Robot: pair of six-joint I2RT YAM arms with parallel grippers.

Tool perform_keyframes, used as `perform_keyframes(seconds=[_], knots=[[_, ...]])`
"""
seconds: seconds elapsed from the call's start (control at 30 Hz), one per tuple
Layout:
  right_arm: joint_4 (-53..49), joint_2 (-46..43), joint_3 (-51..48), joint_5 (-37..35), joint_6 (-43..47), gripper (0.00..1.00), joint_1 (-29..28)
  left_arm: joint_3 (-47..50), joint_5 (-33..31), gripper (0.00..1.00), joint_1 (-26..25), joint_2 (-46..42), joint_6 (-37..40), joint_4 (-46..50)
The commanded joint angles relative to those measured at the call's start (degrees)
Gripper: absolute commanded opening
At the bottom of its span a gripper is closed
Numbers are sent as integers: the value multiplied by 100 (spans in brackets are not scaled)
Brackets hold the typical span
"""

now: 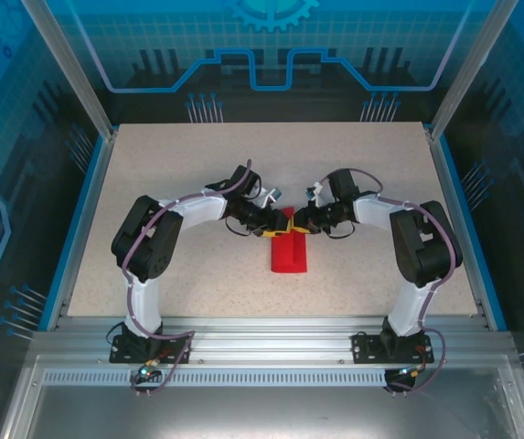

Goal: Fold a paper plane with a square sheet of paper (fold left side to right side)
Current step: First fold in half a square sheet of paper at the center of the table.

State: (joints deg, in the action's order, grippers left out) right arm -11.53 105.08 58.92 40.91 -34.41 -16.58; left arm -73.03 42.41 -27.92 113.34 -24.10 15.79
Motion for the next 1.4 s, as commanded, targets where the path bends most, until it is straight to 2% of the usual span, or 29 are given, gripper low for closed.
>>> perform_keyframes(seconds=[0.0,0.27,0.6,0.83,1.0,1.27,1.37], knots=[[-74,-1,67,-53,64,3,-30,-15,-130,48,-23,-205,17,42],[-452,-12,160,-550,311,0,81,190,-1295,55,-21,-675,209,812],[-736,51,217,-969,566,2,135,-123,-1513,55,-169,-69,-128,932],[-737,107,203,-1005,602,6,143,-553,-1706,52,-418,358,-161,1174],[-818,65,216,-1082,693,16,163,-751,-2066,50,-545,520,-111,1435],[-1161,-463,72,-1523,965,40,391,-1052,-2163,50,-713,785,-49,1648],[-1286,-676,-53,-1722,1073,45,532,-1148,-2167,50,-766,833,5,1728]])
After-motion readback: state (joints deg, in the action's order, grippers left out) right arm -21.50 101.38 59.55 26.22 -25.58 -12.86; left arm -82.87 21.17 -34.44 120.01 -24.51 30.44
